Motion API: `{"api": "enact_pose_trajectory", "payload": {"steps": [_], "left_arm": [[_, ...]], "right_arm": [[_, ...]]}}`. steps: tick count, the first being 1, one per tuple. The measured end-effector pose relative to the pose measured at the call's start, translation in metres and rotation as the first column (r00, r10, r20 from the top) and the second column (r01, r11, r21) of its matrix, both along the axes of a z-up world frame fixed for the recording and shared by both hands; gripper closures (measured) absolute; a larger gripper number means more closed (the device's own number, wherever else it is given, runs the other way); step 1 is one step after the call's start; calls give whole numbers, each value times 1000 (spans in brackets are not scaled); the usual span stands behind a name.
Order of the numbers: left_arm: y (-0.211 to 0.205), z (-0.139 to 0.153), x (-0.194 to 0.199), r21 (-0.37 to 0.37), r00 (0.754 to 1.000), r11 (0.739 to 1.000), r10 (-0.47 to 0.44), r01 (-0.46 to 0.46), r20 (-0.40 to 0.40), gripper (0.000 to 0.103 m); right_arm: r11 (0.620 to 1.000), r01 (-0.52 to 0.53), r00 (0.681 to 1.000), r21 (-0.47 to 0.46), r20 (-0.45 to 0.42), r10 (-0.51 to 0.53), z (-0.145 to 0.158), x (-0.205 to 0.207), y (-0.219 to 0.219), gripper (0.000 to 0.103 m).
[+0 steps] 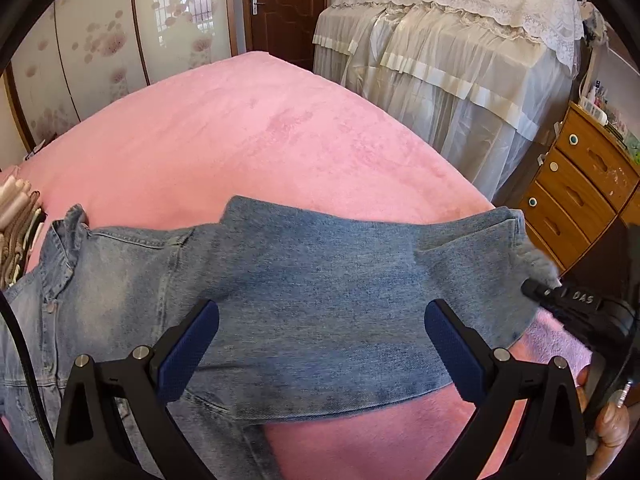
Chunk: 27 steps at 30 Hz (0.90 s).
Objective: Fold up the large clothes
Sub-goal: 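Grasp the cuff of the sleeve nearest the right tool with the right tool, then fold the held sleeve across the jacket body toward the left tool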
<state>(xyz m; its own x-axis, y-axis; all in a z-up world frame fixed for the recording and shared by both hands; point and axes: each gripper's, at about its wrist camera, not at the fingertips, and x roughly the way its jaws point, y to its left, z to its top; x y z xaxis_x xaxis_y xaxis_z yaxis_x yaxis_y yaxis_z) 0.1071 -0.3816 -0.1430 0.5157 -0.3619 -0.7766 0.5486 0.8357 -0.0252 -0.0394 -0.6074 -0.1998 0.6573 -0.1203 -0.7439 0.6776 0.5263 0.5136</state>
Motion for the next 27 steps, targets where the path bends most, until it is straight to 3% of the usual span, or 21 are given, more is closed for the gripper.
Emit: {"api": "enact_pose_trajectory", "payload": {"steps": [4,8,12,15,20,24,27], "left_arm": [[23,22,0,-8,1000,1000,12,-12,19,1],[71,52,4,-21,997,999,48,-46,62,1],[143,76,17,-29,990,993,120,-118,75,1],[200,83,30,-50,981,982,185,-182,64,1],[294,61,51,-62,955,954,296,-295,12,1],[333,22,62,-40,942,943,326,-330,-72,1],[345,-5,63,-21,937,944,325,-330,-130,1]], "right_arm": [[989,-59,994,-139,79,70,56,4,31,95],[953,-166,969,-253,139,206,116,23,83,95],[890,-316,903,-329,184,388,161,54,155,95],[821,-430,839,-375,169,516,172,85,216,95],[694,-602,741,-395,46,670,137,137,317,95],[586,-700,683,-409,-145,716,72,171,386,95],[537,-753,647,-379,-280,709,26,183,419,91]]}}
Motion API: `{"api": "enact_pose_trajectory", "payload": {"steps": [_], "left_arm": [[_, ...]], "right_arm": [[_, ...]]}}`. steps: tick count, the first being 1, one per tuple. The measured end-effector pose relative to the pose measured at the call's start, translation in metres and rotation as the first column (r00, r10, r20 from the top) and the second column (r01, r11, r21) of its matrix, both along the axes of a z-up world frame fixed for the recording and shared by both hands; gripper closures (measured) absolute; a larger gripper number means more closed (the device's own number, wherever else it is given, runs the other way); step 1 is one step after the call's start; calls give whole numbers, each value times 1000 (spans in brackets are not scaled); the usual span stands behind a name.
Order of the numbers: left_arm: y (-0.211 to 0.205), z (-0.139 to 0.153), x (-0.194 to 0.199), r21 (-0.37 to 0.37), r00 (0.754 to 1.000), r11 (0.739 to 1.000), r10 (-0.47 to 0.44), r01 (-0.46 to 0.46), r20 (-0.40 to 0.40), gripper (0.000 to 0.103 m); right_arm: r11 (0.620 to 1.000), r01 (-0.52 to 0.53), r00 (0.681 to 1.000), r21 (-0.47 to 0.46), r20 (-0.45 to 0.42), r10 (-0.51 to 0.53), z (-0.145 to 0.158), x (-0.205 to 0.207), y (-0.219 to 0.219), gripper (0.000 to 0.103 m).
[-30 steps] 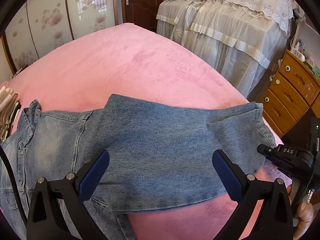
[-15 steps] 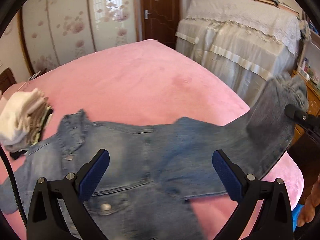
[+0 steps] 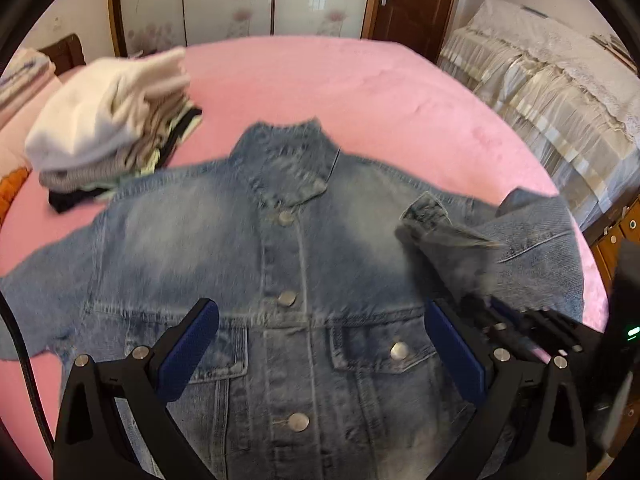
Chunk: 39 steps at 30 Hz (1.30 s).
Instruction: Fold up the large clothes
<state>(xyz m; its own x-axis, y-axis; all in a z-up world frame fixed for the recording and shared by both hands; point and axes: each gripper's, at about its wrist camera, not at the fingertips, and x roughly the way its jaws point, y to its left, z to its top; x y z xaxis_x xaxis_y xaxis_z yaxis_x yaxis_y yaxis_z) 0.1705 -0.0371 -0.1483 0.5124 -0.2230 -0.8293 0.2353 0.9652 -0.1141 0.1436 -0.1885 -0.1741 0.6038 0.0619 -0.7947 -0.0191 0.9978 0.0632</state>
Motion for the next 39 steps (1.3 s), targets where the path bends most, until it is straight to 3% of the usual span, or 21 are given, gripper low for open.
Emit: {"api": "enact_pose_trajectory", "payload": {"steps": [2,6,14,19,24,29,31,34,38,39], "left_arm": [[1,-16,-3,-25,999,1000,-10,9,-40,1],[2,-33,-6,-101,995,994,-39,29,-96,1],[-17,-59,-13,-285,975,954,-143,91,-168,1],[-27,-83,-10,-440,956,896,-173,54,-235,13],[-37,-101,1,-501,955,865,-160,14,-248,27],[-51,-104,14,-516,957,856,-158,11,-243,34],[-62,-105,18,-497,957,868,-157,16,-245,36],[-79,-103,23,-426,950,904,-154,24,-274,36],[-99,-90,22,-350,962,934,-157,71,-224,37],[-103,-88,22,-335,963,939,-154,73,-220,51]], "right_arm": [[1000,-8,998,5,-65,8,-22,-3,4,89],[998,-24,995,52,-98,30,-26,-23,-7,64],[999,17,999,51,-43,-15,7,-75,-34,63],[987,86,996,135,-8,-86,13,-111,-50,63],[973,131,991,190,-17,-130,4,-127,-57,63],[968,160,987,193,-56,-152,-7,-129,-62,63],[965,177,984,195,-56,-169,-8,-131,-67,63],[961,204,978,187,-73,-193,-9,-132,-72,63],[956,219,975,193,-85,-206,-12,-136,-77,63],[957,221,975,189,-79,-210,-12,-137,-78,63]]}}
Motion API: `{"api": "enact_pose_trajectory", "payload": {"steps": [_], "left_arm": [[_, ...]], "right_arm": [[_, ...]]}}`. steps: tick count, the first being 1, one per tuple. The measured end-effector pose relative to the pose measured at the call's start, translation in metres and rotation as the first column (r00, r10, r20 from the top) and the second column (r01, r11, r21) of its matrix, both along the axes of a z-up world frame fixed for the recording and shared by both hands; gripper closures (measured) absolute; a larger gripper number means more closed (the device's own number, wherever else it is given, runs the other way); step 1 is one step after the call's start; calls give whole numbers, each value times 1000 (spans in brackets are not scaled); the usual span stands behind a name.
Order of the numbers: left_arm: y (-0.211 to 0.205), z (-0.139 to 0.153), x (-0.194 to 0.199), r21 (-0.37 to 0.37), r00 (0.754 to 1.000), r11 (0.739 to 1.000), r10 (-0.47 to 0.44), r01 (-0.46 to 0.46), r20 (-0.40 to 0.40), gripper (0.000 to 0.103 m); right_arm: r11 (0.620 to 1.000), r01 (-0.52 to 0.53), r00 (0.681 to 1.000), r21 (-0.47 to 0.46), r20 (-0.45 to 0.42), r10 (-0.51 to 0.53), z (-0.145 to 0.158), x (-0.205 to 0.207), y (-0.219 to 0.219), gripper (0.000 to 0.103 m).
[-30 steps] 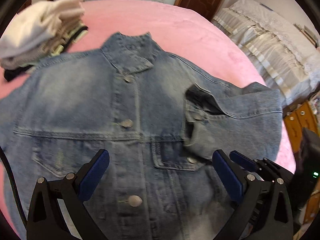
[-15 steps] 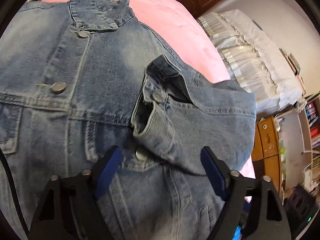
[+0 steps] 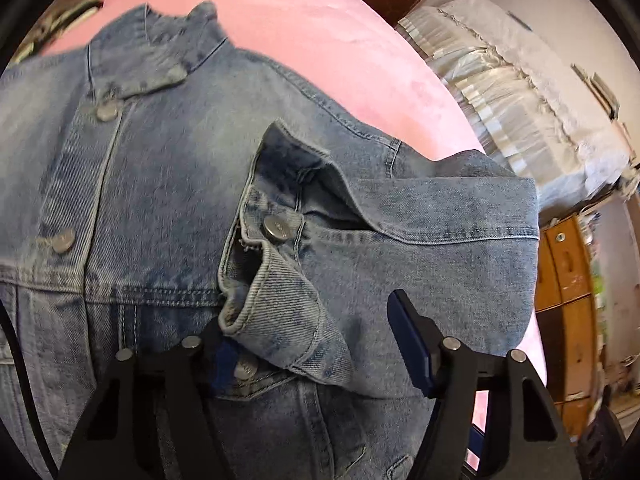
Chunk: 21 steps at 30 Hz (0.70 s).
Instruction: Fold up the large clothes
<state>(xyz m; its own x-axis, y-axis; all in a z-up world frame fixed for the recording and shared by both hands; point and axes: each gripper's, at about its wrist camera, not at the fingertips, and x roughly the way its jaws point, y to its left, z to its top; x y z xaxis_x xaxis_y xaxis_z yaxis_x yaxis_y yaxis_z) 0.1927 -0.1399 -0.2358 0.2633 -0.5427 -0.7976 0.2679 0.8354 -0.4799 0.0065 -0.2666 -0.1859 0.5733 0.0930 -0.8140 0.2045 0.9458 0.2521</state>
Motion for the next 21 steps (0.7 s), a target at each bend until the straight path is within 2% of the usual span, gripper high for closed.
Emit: {"api": "enact_pose_trajectory", "payload": {"steps": [1,2,5,10,15,21], "left_arm": [[-2,2,2,15,1000,1000,1,-1,1,74],[-5,6,5,27,1000,1000,-6,7,-2,85],[-4,26,15,13,1000,1000,-6,6,8,88],[2,78,24,103,988,995,1,-17,151,89],[32,138,35,133,953,987,47,-91,298,89],[71,188,50,158,908,973,90,-167,409,89]], "right_arm": [[1000,4,1000,-10,1,-4,0,-1,-1,63],[1000,9,1000,-24,1,-9,1,-2,-1,63],[998,18,1000,-55,5,-18,1,-3,-5,63],[990,56,998,-130,0,-57,-1,6,-21,63],[984,79,997,-158,-6,-81,-4,23,-38,63],[995,25,1000,-93,-9,-26,-9,64,-45,63]]}}
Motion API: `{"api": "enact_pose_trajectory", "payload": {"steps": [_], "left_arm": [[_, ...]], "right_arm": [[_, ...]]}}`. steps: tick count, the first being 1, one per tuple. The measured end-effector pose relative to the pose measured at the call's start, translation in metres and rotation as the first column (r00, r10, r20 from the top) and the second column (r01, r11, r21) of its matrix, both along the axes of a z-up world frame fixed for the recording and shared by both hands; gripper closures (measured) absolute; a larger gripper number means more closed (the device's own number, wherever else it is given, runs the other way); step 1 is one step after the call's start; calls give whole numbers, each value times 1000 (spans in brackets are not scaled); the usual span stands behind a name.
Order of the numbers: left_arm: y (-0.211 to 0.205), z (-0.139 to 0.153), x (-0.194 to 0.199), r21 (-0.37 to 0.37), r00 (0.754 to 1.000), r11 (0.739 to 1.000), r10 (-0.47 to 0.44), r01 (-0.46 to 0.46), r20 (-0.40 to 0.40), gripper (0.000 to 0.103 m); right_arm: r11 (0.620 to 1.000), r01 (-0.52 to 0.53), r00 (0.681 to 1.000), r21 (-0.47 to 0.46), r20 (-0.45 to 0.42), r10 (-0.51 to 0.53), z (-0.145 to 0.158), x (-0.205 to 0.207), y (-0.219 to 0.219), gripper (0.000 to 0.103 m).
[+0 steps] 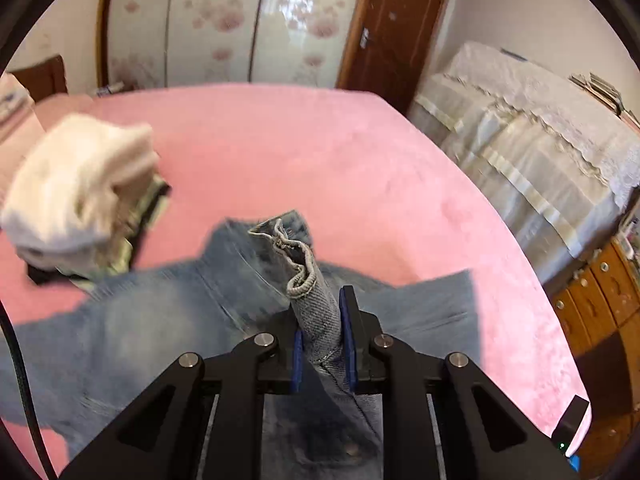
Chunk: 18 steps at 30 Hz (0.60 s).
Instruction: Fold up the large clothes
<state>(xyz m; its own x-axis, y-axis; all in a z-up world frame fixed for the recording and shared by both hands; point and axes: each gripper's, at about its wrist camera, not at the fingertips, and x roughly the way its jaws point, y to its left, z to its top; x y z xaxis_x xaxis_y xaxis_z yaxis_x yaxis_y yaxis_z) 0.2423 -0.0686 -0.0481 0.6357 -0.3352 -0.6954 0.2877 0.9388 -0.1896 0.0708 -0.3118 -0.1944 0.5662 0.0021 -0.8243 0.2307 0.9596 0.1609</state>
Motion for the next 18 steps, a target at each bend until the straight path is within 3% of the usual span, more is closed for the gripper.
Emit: {"api": "enact_pose_trajectory", "payload": {"steps": [5,7,8,11,14,17,18], "left_arm": [[16,14,7,32,999,999,16,-17,30,89],[18,17,8,50,998,998,21,-24,56,89],[21,19,8,52,997,998,25,-29,73,89],[37,14,-3,-5,993,999,38,-38,108,89],[60,-17,-20,-2,994,998,65,-65,87,89],[96,-76,-37,-9,993,993,115,-115,-39,89],[108,-101,-42,-1,986,991,130,-130,-102,89]], "right_arm": [[994,-59,998,-93,-6,58,-1,35,19,63],[991,-35,999,-131,-4,35,1,42,18,89],[992,-5,1000,-124,0,5,4,43,14,94],[993,54,998,-100,32,-51,15,34,7,94],[984,-6,1000,-179,-19,3,13,29,26,93],[960,-77,994,-269,-98,52,0,25,47,87],[956,-88,992,-281,-108,59,-3,22,51,81]]}}
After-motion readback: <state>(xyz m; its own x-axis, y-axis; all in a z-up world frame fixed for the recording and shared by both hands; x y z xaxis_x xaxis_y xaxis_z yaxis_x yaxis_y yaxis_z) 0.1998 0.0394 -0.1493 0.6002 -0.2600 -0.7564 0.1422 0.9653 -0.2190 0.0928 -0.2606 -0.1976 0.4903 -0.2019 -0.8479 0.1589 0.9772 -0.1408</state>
